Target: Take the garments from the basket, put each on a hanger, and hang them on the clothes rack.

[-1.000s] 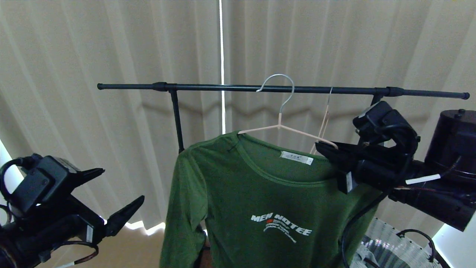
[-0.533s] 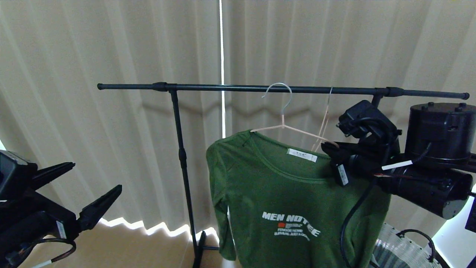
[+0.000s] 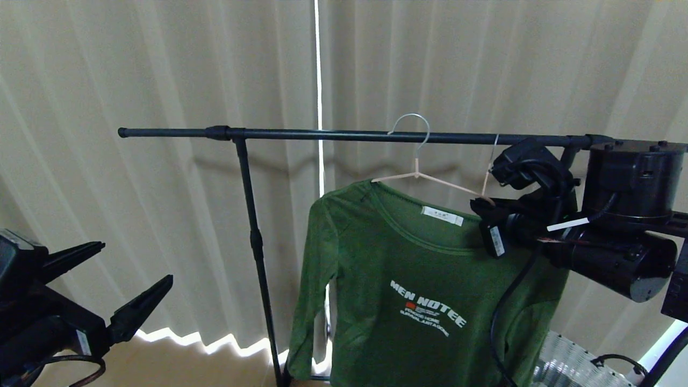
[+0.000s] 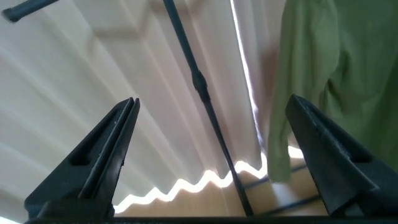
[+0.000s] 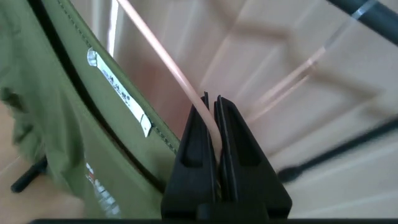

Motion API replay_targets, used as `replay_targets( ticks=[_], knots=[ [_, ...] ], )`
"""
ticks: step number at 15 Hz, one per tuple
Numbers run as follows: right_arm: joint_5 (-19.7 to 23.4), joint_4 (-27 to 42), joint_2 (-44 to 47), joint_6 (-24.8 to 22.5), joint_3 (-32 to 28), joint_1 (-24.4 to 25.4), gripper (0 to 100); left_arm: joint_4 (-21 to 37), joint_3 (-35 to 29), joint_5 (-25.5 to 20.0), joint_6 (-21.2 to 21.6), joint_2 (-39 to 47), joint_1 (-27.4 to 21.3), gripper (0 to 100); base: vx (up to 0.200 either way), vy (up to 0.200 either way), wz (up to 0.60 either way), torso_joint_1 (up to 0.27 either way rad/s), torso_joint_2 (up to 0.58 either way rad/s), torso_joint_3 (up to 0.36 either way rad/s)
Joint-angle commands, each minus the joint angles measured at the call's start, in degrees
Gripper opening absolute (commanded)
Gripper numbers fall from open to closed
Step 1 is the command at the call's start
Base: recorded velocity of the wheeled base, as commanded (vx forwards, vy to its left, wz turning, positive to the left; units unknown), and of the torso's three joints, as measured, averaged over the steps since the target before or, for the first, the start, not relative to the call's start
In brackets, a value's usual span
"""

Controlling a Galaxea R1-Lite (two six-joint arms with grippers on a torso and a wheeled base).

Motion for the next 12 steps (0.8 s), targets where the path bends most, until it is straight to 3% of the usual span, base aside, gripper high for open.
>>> replay_targets(
  ticks=[1, 4, 6, 9, 12],
  knots=[
    [0.01, -0.08, 0.32, 0.18, 0.01, -0.07, 0, -0.03, 0.14, 0.01, 0.03, -0.67, -0.01, 100, 0.2, 0.0, 0.0, -0.002, 0.0, 0.002],
    [-0.07, -0.08, 1.02, 0.97, 0.01, -0.07, 0, -0.03, 1.19, 0.01, 0.21, -2.07, -0.1, 100, 0.2, 0.0, 0.0, -0.001, 0.0, 0.002],
    [-0.34, -0.17, 1.64, 1.06, -0.08, -0.07, 0, -0.03, 2.42, 0.1, 0.21, -3.04, -0.01, 100, 0.0, 0.0, 0.0, 0.0, 0.0, 0.0],
    [-4.73, -0.08, 2.78, 0.97, -0.26, -0.07, 0, 0.24, 6.03, 0.18, 0.3, -9.37, 0.08, 100, 0.0, 0.0, 0.0, 0.0, 0.0, 0.0],
    [-8.34, 0.98, 4.71, 0.89, -3.6, -0.07, 0, 2.35, 6.55, 0.27, 0.3, -10.34, 0.17, 100, 0.0, 0.0, 0.0, 0.0, 0.0, 0.0]
  ],
)
